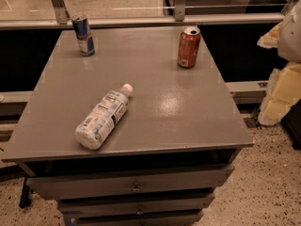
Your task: Pick blue plastic bottle
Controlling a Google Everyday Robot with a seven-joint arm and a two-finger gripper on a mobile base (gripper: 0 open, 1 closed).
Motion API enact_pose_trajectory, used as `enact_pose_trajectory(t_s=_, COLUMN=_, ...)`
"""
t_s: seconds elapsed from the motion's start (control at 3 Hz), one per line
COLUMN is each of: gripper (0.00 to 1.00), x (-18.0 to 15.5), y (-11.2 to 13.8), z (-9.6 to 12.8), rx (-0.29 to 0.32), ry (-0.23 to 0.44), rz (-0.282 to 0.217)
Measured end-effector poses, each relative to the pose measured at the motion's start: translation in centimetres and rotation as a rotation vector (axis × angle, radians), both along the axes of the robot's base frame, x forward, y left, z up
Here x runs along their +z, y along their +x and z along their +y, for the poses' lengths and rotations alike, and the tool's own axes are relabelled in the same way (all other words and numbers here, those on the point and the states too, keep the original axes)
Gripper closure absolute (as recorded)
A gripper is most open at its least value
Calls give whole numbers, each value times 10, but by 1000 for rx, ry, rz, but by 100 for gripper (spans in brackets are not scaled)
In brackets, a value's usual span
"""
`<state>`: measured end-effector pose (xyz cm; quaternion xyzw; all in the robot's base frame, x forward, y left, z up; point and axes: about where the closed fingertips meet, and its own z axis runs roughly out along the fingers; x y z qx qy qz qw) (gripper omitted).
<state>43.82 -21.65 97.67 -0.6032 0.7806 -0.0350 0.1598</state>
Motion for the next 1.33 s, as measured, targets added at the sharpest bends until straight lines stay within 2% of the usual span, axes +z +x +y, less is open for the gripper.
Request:
enact_pose_trajectory(t_s=0.33, gripper=0, x=0, y=0, z=0, rx=0, ry=0, rz=0)
enact_pose_trajectory(t_s=0.67, gripper=0, x=2, y=14, z=26, rx=79, ry=33, rz=-36)
enact_pose_trajectory(t_s=1.0, gripper=0, x=4, y=31, z=80, rx=256, ry=109, rz=-117)
enact_pose_trajectory(t_s=1.33, gripper=0, x=0, y=50, z=160, rx=497, ry=209, rz=-212)
